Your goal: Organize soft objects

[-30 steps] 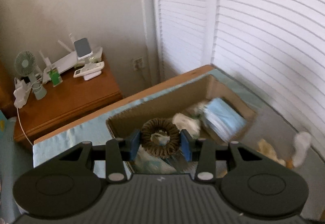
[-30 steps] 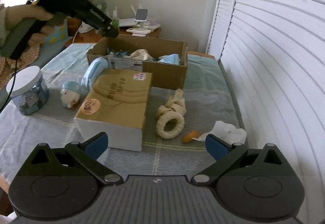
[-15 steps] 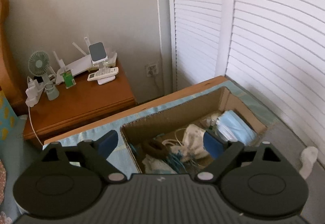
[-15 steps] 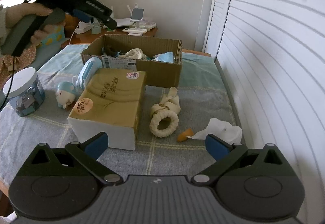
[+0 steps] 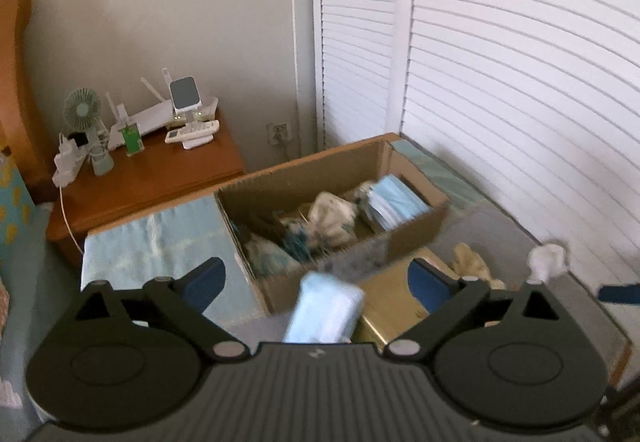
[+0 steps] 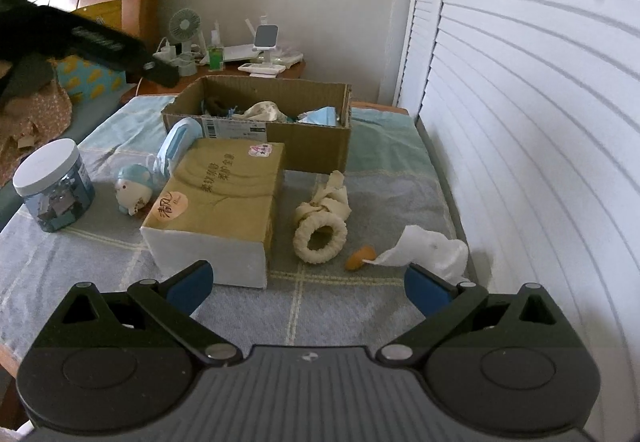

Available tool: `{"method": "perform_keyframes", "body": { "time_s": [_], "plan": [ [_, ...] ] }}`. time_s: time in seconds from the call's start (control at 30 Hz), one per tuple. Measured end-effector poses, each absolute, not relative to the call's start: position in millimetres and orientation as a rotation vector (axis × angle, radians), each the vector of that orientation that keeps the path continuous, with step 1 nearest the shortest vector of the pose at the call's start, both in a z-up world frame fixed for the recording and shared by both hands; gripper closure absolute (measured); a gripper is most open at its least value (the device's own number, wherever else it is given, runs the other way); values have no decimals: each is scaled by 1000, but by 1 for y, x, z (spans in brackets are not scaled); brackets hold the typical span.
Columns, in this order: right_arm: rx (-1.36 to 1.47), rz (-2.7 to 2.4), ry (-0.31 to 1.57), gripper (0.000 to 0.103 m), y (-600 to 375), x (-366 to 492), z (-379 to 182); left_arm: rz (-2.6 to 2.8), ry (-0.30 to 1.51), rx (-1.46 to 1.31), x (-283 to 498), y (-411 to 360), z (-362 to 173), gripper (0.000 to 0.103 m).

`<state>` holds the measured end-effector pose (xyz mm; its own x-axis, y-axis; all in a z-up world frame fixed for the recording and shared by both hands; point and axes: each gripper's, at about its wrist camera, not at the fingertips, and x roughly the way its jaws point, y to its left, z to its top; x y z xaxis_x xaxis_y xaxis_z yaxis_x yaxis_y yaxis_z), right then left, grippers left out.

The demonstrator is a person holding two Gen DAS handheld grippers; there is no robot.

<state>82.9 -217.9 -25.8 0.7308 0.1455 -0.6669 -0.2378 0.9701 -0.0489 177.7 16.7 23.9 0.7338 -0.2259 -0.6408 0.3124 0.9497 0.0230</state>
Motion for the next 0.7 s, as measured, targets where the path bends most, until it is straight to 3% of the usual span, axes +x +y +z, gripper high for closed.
{"method": "perform_keyframes", "body": {
  "time_s": [0.7],
  "plan": [
    [-80, 14, 717, 0, -253, 96, -48, -383, 666, 109, 82, -15, -16, 5]
  ]
}}
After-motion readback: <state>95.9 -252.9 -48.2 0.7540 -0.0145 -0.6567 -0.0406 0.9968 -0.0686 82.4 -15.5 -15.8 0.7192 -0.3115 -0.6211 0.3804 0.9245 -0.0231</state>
